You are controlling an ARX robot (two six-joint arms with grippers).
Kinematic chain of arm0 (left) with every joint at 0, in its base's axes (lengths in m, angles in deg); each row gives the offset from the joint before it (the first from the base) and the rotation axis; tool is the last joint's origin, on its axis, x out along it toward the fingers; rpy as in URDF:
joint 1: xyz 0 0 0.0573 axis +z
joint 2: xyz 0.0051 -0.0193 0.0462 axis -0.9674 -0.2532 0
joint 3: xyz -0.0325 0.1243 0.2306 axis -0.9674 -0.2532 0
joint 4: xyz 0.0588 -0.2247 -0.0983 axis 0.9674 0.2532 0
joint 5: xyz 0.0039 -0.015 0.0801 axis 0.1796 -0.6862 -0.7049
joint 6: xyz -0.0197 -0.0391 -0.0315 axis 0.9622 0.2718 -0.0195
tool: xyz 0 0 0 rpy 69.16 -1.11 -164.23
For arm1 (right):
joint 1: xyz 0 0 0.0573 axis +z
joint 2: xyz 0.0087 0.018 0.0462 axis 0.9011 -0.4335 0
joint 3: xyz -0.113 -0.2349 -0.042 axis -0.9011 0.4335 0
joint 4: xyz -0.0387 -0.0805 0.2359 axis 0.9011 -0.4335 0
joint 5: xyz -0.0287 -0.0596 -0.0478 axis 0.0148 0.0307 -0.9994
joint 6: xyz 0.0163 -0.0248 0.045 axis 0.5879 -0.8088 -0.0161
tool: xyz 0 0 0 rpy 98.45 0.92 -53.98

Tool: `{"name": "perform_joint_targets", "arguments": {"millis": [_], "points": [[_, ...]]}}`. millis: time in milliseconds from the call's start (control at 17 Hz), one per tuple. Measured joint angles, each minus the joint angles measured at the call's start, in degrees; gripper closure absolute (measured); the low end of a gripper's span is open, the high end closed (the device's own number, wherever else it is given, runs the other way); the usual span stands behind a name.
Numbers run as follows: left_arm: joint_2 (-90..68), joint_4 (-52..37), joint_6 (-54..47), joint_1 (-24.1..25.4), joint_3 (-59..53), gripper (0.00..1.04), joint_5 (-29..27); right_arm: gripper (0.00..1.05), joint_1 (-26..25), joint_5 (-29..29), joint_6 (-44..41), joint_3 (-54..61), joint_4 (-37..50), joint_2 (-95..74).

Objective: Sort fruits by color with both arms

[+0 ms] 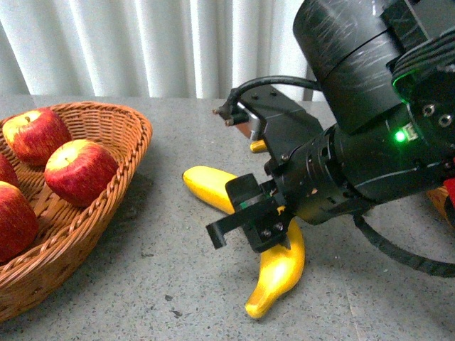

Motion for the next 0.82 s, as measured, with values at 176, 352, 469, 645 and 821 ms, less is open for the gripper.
{"name": "perform_joint_targets", "arguments": {"millis": [176,352,469,645,821], "points": [[0.00,0.00,0.00,0.00,0.00,0.07,0.00,0.66,-5.11,4.85,4.09,-1.81,1.36,3.28],[0.00,0.00,0.00,0.00,0.00,0.07,0.00,0.66,-16.85,16.11,12.28,-3.10,9.05,9.07],[0.00,0.00,0.00,0.00,0.00,0.07,0.00,0.66,-27.26,20.48,10.51,-2.38,8.44,11.39],[0.00,0.00,0.00,0.00,0.00,0.07,0.00,0.66,-42.25,24.13,-2.49,-0.42,-0.26,11.58],[0.00,0.00,-0.02,0.00,0.00,0.07,0.00,0.54,-48.96,25.79,-14.73,0.85,-9.57,12.39]]}}
